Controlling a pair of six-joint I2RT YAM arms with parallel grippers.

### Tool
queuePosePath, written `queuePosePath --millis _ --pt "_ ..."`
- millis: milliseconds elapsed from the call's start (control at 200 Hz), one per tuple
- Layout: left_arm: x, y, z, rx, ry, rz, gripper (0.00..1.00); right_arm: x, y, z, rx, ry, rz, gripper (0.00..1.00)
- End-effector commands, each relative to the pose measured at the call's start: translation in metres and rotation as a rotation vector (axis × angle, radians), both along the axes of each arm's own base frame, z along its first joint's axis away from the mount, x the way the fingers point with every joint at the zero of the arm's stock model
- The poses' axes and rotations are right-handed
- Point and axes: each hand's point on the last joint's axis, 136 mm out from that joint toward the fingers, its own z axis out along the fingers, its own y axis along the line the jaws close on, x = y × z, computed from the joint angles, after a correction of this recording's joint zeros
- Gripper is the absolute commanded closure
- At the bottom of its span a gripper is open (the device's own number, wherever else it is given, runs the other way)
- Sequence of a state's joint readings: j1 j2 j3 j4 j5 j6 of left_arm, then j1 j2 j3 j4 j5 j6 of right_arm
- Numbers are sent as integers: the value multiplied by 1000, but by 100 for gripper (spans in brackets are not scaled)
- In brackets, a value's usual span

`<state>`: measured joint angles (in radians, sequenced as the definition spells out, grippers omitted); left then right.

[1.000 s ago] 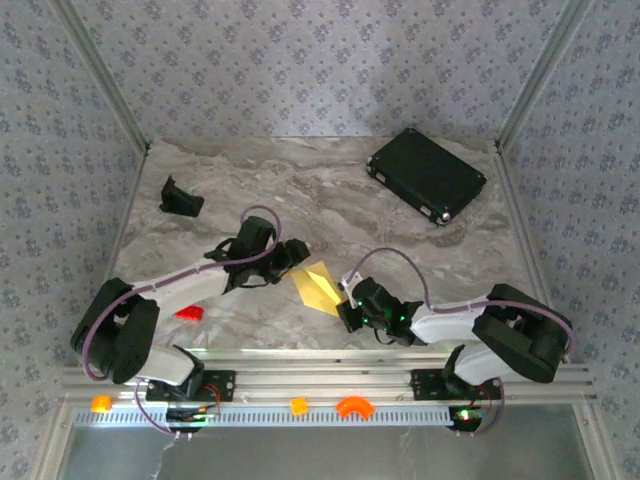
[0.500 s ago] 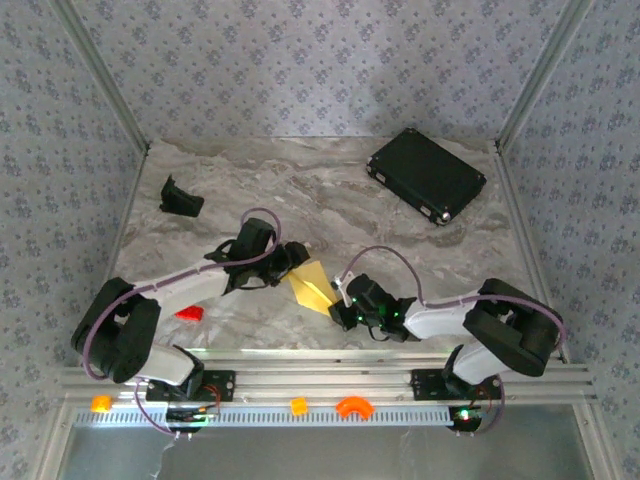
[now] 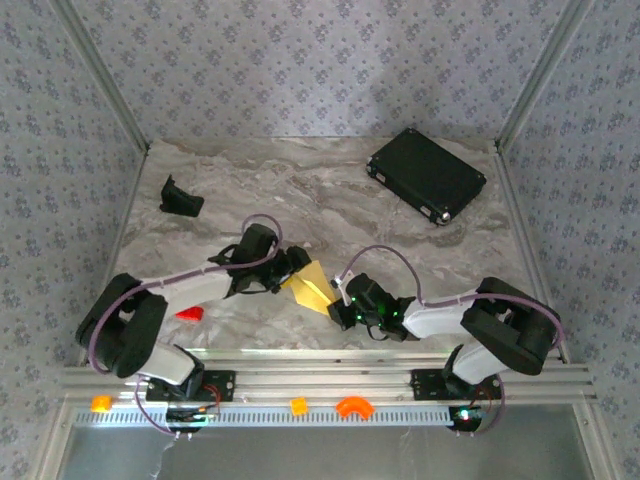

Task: Fold a paper plane with a square sheet of paper (pick it up from the middle)

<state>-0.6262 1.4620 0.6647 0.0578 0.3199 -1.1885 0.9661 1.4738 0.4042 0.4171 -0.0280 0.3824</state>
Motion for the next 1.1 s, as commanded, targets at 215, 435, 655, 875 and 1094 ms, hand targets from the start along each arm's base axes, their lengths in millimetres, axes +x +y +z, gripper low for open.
queuePosePath --millis 215,435,655,875,1094 --pt "12 -23 -2 -44 32 -26 44 -2 2 3 20 0 14 78" --pt "9 -19 -9 -34 59 -13 70 -6 5 4 -45 -80 70 72" --pt "7 -19 -10 -33 69 -17 88 -3 2 15 -171 -243 87 68" --pt "7 -21 -6 -52 67 -19 99 -6 6 25 -236 -372 115 62" --pt "9 -23 -1 -80 62 -8 100 -8 6 28 -321 -476 111 60"
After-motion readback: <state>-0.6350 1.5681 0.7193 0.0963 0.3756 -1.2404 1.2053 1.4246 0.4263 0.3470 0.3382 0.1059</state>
